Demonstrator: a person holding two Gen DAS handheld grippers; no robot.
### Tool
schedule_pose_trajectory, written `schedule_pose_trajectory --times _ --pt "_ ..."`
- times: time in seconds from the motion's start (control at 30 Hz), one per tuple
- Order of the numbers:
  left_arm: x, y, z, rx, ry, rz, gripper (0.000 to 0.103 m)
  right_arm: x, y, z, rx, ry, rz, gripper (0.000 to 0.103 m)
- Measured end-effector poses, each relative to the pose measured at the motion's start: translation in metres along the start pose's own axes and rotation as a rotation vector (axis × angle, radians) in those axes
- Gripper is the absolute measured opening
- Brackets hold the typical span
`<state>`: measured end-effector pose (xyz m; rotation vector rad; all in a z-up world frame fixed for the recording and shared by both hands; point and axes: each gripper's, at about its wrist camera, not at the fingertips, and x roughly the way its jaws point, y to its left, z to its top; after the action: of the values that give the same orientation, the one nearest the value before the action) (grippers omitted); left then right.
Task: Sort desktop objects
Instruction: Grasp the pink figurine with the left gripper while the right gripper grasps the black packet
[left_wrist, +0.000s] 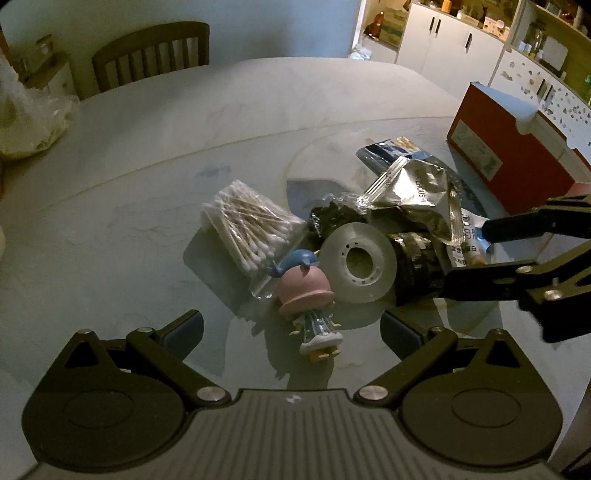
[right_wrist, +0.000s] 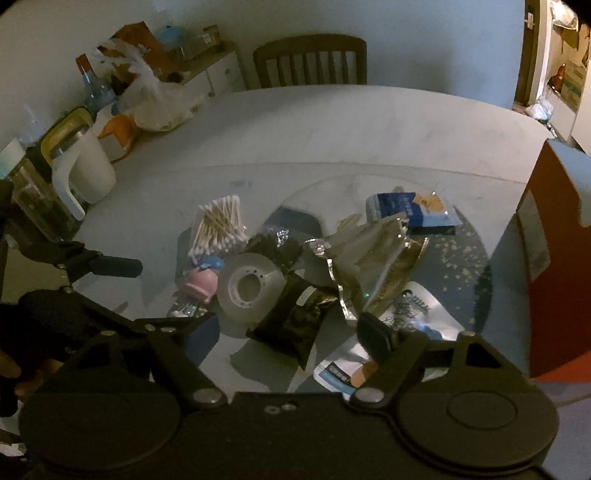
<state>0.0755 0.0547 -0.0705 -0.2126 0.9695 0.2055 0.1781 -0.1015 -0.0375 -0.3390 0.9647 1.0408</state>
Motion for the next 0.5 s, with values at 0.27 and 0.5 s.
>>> schedule_pose_trajectory --times 0.27,0.5 --pt "0.005 0.002 0.0 -0.022 -0.011 0.006 0.094 0.022 -0.002 0.003 0.032 0.049 0.011 0.074" --pt "0.01 0.005 -0.001 -0.035 -0.006 0.013 0.089 0.034 -0.004 0.006 0.053 0.075 0.0 0.067"
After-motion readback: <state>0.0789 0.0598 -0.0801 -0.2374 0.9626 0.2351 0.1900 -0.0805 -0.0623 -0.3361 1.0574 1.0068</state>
